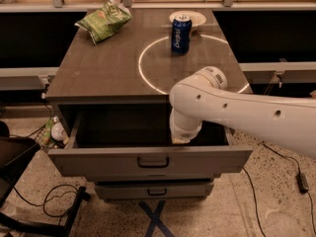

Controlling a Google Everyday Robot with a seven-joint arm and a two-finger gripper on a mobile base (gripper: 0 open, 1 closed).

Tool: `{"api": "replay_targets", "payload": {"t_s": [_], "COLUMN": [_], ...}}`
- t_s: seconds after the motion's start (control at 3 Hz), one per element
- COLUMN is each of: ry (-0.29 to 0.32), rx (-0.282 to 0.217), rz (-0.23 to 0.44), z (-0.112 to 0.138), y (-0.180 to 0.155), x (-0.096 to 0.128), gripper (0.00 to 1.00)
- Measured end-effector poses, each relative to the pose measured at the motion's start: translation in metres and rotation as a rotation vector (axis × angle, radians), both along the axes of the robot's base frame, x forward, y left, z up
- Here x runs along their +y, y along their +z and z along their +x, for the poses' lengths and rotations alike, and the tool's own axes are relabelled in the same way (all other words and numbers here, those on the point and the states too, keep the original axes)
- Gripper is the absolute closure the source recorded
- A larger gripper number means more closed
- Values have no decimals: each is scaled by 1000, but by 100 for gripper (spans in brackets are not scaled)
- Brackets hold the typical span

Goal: Open top drawer

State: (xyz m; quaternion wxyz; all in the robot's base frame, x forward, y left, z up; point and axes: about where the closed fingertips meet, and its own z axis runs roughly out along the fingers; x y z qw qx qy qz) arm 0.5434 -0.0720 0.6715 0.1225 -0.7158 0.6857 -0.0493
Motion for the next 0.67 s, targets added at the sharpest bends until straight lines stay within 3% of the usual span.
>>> {"api": "replay_targets", "payload": {"t_s": [0.33, 0.67], "ry": [-7, 11], "rx": [41, 84], "rz": [12, 6], "z": [-10, -37], "y": [-17, -21], "x": [-2, -2], "gripper": [100, 100]}}
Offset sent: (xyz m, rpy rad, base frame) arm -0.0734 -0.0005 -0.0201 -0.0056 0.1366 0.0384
